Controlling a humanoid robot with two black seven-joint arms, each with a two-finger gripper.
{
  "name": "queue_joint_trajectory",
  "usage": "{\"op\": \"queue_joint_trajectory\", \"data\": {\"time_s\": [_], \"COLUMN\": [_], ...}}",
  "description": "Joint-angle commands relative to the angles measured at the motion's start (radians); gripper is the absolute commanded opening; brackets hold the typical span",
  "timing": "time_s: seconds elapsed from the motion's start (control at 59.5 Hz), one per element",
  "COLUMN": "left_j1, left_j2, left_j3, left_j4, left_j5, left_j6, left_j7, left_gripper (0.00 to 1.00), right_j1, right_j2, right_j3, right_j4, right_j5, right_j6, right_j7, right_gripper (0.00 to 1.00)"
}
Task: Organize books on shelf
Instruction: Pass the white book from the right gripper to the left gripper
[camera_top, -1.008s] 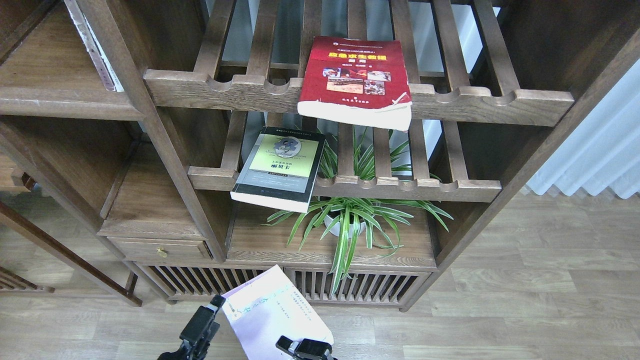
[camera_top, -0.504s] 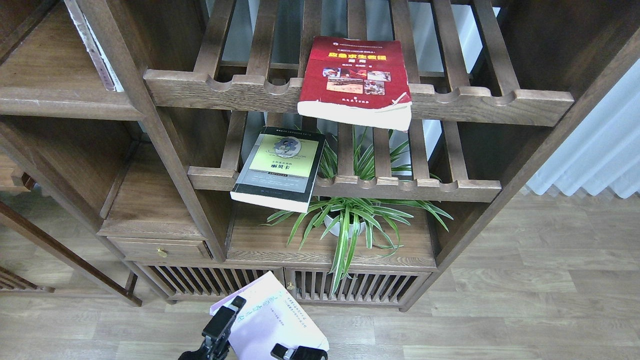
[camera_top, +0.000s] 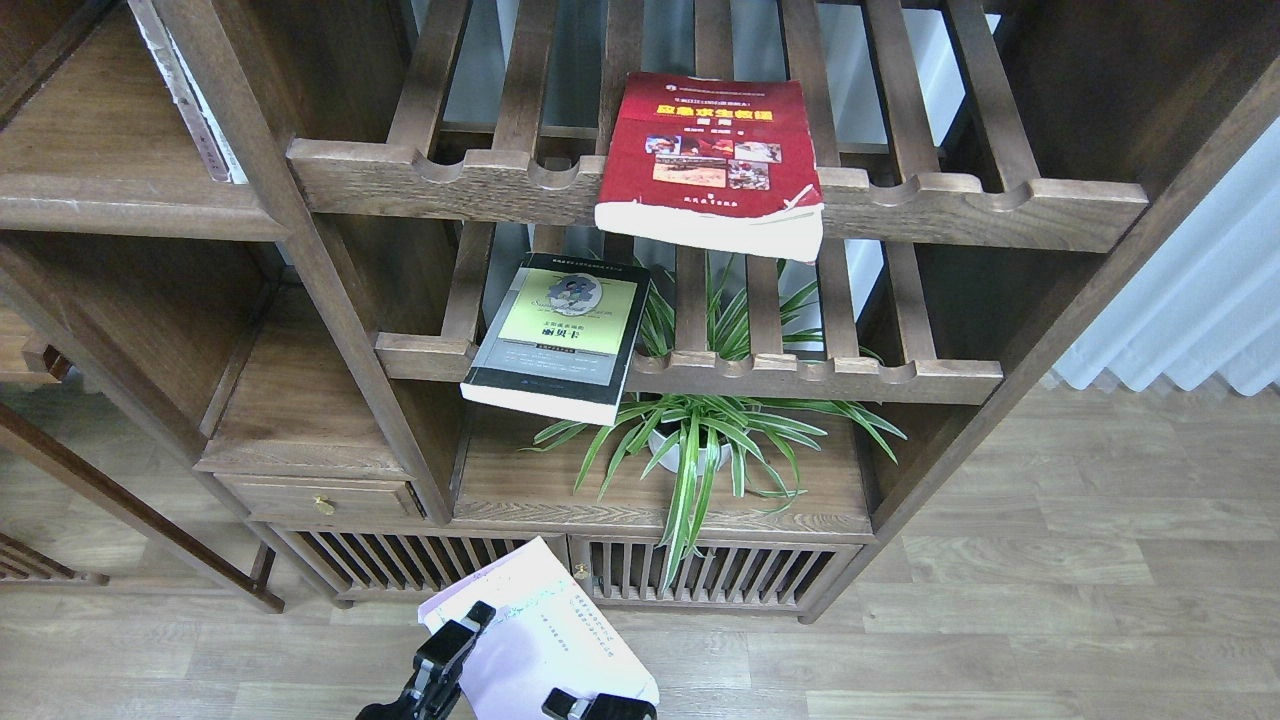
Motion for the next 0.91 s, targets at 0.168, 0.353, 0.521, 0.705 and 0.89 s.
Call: {"op": "queue_joint_trajectory", "data": {"time_s": [0.168,0.353,0.521,0.705,0.89], "left_j1": [0.004,0.008,0.01,0.039,0.105], "left_j2": [0.058,0.105,0.107,0.119,0.266], "left_j3": [0.003,0.01,0.009,-0.017,-0.112], "left_j4": [-0.022,-0.025,-0.026,-0.071,-0.193], "left_j5": [0.026,0.029,0.028,0.028,0.028], "left_j6": [0.0,0.0,0.0,0.0,0.0], "left_j7": [0.013,0.013,0.005,0.002,0.017], "left_gripper": [0.05,0.05,0.05,0.05,0.05], "right_j1": [0.005,0.02,0.02,0.012,0.011], "right_j2": [0.0,0.0,0.0,0.0,0.0], "right_j3": [0.011,0.014,0.008,0.005,0.008], "right_j4": [-0.01,-0.022,-0.022,-0.022,-0.029], "right_j5": [0.001,0.001,-0.018,-0.092,-0.099], "right_j6": [0.0,0.0,0.0,0.0,0.0], "right_j7": [0.0,0.002,-0.003,0.005,0.008], "right_gripper": [0.05,0.05,0.53,0.96,0.99]}}
